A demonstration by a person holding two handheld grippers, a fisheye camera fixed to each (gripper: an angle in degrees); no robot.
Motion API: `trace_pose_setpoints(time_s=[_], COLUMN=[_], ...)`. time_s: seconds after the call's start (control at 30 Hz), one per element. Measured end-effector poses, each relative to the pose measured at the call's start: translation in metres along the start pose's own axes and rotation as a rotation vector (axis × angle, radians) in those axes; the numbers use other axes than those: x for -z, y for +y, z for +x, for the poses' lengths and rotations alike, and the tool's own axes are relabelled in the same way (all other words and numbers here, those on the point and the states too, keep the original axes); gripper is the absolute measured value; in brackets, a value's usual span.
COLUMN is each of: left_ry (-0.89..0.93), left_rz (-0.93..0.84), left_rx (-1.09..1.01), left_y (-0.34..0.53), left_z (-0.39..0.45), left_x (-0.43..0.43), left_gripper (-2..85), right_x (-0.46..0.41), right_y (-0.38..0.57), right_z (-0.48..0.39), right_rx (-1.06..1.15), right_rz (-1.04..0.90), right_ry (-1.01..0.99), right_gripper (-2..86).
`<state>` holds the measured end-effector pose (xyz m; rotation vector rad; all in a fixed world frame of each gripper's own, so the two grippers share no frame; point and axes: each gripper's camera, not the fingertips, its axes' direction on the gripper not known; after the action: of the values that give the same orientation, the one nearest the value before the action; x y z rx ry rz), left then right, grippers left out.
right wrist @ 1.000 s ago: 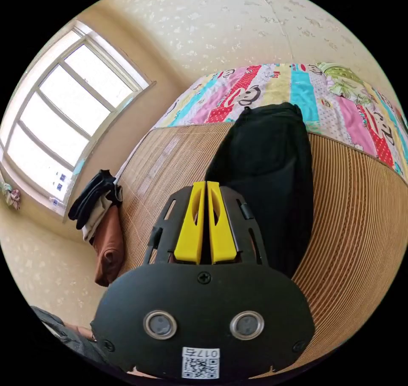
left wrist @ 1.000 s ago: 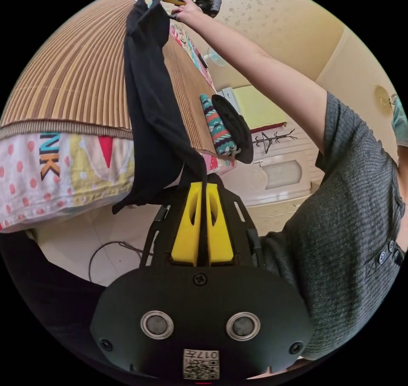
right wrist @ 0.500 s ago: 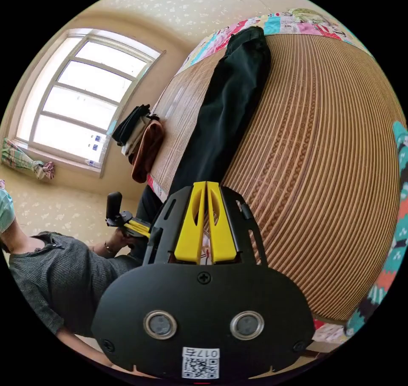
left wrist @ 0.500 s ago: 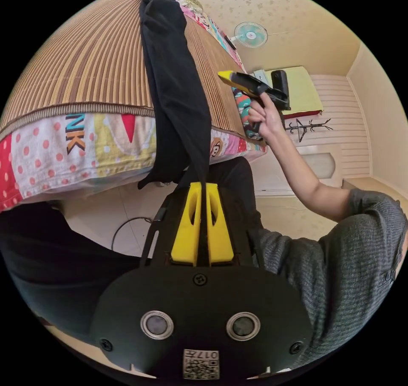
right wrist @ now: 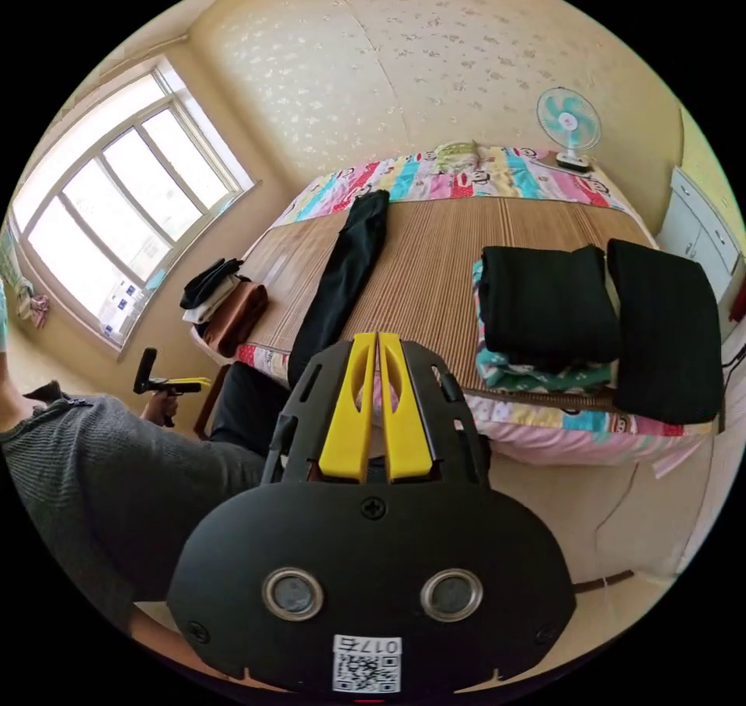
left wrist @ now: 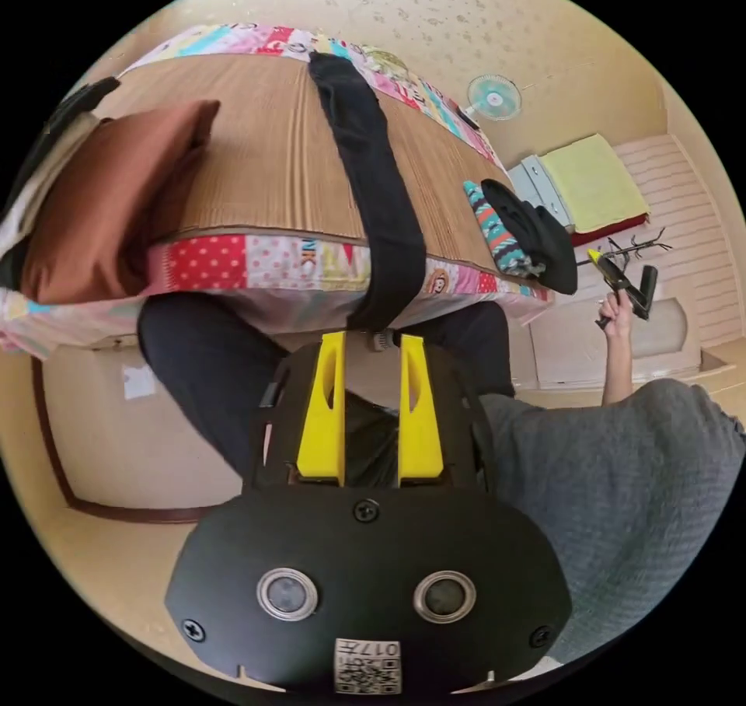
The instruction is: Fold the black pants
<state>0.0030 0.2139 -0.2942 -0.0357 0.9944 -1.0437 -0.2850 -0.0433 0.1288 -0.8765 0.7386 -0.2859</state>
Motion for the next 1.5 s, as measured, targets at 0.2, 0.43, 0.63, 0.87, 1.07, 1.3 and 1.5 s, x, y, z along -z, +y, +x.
trace_pose_setpoints(time_s=[0.2,0.43,0.63,0.87,1.07,1.3,1.5], left_ry=[0.016,-0.058,-0.079,-0.076,0.019,0.125,0.127], left_rz=[0.261,0.289,0.314,0.298,0.261,0.15,-0.094], left_rx=[0.369,0.223,0.131,0.195,0.11,0.073,0.07], left_y=[0.104,0.09,0.086,0.091,0.055,0.011,-0.034], left_z=[-0.045,0.013,0.049,0.039,0.05,0.059,0.052], left_x=[0.046,0.035,0.03,0.023,0.006,-0.024,-0.076], left_gripper=[8.7,7.8,7.1,5.7,4.0,4.1,4.7], right_x=[0.13,0.268,0.325,0.353,0.325,0.237,0.147], right_y=[0.113,0.196,0.218,0.227,0.198,0.136,0.069], right_z=[-0.004,-0.023,-0.075,-0.093,-0.071,-0.065,-0.071], right_rx=[-0.246,-0.427,-0.376,-0.476,-0.479,-0.305,-0.235], right_rz=[0.141,0.4,0.446,0.421,0.428,0.228,0.134], right_ry=[0.17,0.413,0.565,0.746,0.616,0.603,0.983], right_gripper=[0.5,0.4,0.4,0.3,0.3,0.2,0.3])
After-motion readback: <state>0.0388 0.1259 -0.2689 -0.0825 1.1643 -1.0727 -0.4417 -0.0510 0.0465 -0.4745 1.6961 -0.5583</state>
